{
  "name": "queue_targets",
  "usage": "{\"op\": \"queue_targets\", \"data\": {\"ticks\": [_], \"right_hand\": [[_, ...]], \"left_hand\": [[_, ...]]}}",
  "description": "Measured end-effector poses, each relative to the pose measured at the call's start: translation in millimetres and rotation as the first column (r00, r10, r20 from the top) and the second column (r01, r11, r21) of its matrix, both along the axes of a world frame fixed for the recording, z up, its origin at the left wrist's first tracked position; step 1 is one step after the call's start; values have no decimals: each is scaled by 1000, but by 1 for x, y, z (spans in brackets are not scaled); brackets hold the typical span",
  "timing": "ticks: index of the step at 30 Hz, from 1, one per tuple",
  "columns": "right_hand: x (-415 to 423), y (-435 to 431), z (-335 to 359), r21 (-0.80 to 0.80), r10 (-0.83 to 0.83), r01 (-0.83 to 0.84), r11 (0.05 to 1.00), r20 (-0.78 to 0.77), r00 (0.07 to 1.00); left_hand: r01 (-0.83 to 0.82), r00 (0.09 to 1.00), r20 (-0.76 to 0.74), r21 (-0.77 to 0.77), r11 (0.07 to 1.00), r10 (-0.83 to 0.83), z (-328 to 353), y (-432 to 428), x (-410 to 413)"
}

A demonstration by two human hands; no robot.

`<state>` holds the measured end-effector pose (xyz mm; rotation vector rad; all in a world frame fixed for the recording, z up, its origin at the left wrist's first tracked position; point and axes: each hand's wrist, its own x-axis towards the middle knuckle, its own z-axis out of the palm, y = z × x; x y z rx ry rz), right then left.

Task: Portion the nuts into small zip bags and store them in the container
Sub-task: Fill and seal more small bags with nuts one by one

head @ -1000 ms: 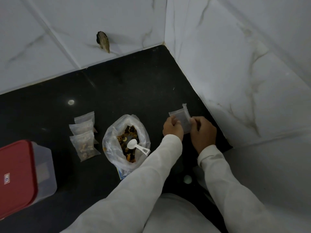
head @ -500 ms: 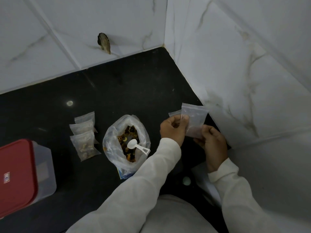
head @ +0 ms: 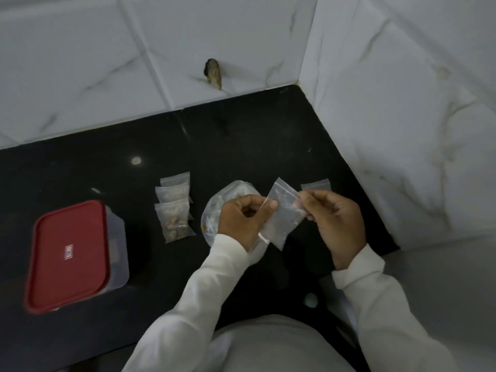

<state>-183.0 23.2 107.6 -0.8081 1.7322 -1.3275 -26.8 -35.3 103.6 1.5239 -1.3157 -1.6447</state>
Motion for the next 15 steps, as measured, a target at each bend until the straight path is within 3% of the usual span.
{"op": "queue_targets", "data": {"ticks": [5, 8, 12, 15], "right_hand": [[42, -7, -7, -3, 120, -121, 993, -63, 991], [76, -9, -11, -80, 172, -190, 978, -187, 967], [119, -10, -15, -194, 226, -318, 928, -386, 894], [137, -12, -15, -182, 279, -375, 909, -404, 871]], "left_hand": [[-195, 919, 283, -278, 940, 275, -2, 6, 41], [-248, 938, 178, -258, 934, 299, -1, 15, 59], [-405, 913, -44, -8, 914, 405, -10, 17, 80], [-451, 874, -146, 112, 885, 464, -14, 16, 97]]}}
